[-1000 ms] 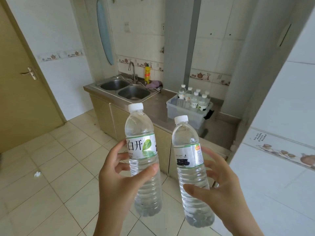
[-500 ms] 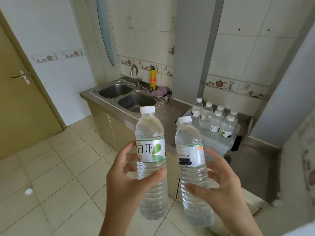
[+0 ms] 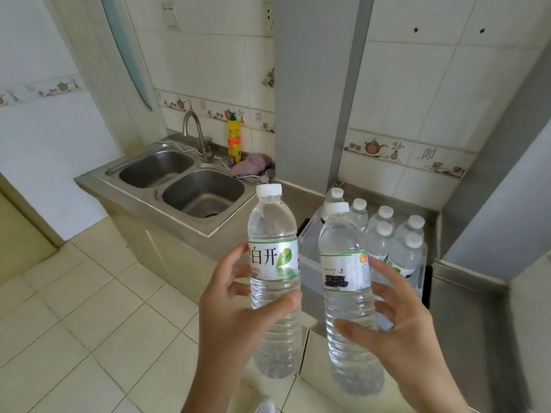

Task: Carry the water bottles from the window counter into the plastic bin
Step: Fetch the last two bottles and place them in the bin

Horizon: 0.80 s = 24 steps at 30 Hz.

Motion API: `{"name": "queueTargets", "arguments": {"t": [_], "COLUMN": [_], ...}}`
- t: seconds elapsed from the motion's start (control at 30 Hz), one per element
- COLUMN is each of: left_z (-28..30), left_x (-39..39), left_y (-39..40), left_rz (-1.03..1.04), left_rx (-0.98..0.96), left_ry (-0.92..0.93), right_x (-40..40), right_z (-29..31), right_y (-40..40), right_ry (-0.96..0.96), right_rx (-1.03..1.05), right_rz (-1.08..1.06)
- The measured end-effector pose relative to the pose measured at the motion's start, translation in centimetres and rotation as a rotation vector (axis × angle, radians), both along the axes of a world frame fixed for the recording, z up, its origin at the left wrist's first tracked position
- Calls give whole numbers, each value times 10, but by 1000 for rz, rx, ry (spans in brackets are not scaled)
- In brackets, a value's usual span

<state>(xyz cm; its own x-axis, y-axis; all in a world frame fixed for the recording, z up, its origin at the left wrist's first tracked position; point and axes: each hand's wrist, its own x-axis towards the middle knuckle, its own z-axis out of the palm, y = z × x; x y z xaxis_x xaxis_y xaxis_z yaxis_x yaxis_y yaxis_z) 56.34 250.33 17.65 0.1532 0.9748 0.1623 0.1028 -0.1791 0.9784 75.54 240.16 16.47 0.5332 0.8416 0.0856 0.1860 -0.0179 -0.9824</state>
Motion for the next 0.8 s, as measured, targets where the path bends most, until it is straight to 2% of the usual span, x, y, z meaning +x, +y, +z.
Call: {"name": "queueTargets", "arguments": {"t": [0.47,0.8], "left_z": [-30,-88], "left_x": [125,196], "left_y": [193,245], "left_rz": [-383,-673], "left_rx": [-71,-140], "left_ry": [-15,66], "right_x": [57,93], "right_z": [-34,-68], "right_y": [137,185], "right_ry": [-12,-10], "right_rx": [-65,-140], "right_rz": [-330,-495]}}
